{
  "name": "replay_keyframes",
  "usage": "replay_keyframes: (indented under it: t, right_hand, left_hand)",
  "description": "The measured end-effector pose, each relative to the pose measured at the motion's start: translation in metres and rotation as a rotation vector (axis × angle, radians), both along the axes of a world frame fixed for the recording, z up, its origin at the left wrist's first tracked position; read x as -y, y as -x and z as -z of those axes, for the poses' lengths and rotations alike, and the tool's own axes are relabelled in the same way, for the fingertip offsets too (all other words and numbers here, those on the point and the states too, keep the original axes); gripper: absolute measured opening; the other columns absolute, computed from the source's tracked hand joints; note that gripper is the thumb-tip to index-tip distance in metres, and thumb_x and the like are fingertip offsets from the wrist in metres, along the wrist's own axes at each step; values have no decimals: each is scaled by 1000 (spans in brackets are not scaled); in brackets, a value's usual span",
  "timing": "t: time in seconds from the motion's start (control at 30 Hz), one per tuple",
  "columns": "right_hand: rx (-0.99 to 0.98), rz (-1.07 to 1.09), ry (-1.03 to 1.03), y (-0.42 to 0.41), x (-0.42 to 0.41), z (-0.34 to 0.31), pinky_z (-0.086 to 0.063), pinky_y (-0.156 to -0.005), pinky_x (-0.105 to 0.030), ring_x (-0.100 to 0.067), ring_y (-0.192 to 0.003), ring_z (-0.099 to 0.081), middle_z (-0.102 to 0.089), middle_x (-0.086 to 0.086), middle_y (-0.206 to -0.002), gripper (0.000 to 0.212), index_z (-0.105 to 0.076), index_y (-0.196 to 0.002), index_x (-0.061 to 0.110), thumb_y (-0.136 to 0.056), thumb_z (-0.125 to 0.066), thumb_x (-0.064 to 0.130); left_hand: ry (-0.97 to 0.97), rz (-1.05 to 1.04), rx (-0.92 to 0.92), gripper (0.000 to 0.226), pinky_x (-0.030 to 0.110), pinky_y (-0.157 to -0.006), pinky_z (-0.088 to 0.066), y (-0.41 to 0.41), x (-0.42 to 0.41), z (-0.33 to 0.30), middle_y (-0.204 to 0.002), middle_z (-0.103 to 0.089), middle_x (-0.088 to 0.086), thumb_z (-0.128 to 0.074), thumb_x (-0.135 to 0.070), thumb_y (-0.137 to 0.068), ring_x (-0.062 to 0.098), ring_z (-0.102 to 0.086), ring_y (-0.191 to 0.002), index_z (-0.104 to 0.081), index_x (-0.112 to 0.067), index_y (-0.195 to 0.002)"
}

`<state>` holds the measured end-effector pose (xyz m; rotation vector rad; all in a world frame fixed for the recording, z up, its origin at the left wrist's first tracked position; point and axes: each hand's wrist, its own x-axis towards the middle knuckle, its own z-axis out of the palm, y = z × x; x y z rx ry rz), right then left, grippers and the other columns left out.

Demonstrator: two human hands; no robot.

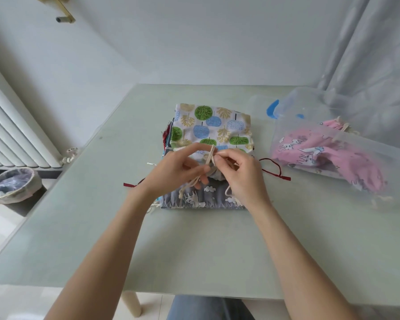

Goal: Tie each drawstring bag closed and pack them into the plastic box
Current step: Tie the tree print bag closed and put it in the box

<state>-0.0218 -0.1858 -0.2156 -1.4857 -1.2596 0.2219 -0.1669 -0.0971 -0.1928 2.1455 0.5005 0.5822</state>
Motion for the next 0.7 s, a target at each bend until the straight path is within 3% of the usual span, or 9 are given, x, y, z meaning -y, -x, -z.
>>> replay_keyframes:
  t: [0.07, 0.2, 0.3, 0.4, 0.47, 0.57, 0.63, 0.7]
  right_hand:
    - [100, 75, -63, 1, -1, 1, -38, -69, -4, -6, -77, -57, -66, -1, -81, 8, -70, -85, 9, -87, -63, 11]
    - [150, 133, -65, 6, -2, 0, -37, -60, -5, -4, -67, -54, -62, 4, -70, 10, -67, -77, 11, -86, -64, 12]
    - [-143, -35, 83, 8, 0, -4, -37, -55, -11, -3, -54, -51, -58, 11, -57, 15, -67, -75, 11, -88, -60, 12]
    - [-466, -268, 118, 5, 2, -7, -29, -47, -15, -7, -49, -36, -46, 8, -49, 18, -63, -83, -4, -92, -54, 8]
    - [-555, -360, 117, 5, 5, -11, -29, -45, -13, -5, -48, -37, -47, 9, -48, 20, -59, -90, -14, -92, -53, 5]
    - [-582, -298, 109, 8, 6, -13, -32, -42, -9, 0, -39, -43, -53, 10, -44, 19, -62, -93, -13, -88, -60, 6]
    - [-614, -241, 108, 7, 3, -11, -27, -40, -10, -1, -38, -35, -47, 11, -44, 17, -64, -86, -8, -86, -63, 10]
    - [-727, -228, 118, 3, 2, -9, -20, -37, -13, -3, -42, -29, -43, 9, -48, 20, -61, -85, -9, -85, -64, 11]
  left_hand:
    - [15, -22, 32, 28, 33, -63, -56, -1, 3, 2, -69, -72, 0, -61, -23, -89, 19, -66, -55, -51, -34, -112]
    - [-16, -28, 60, 33, 38, -68, -57, -2, 9, 1, -71, -73, 0, -62, -21, -89, 19, -68, -56, -49, -27, -119]
    - [-75, -28, 4, 36, 37, -70, -57, -1, 9, -2, -73, -74, -4, -62, -20, -89, 14, -69, -58, -47, -27, -121]
    - [-184, -27, -93, 37, 36, -72, -57, 2, 7, -6, -74, -73, -8, -62, -24, -89, 8, -68, -60, -46, -30, -122]
    - [-231, -15, -117, 36, 35, -71, -58, 3, 8, -9, -73, -73, -9, -61, -25, -90, 5, -67, -58, -46, -32, -122]
    - [-371, -48, -128, 35, 33, -68, -57, 4, 9, -11, -72, -72, -12, -64, -34, -87, 0, -66, -58, -51, -35, -119]
    - [-442, -180, 56, 30, 30, -68, -58, 6, 9, -9, -72, -71, -14, -67, -42, -81, -3, -66, -65, -64, -29, -108]
    - [-360, -324, 319, 19, 24, -70, -56, 7, 10, -7, -78, -71, -10, -71, -33, -81, 0, -67, -71, -70, -19, -93]
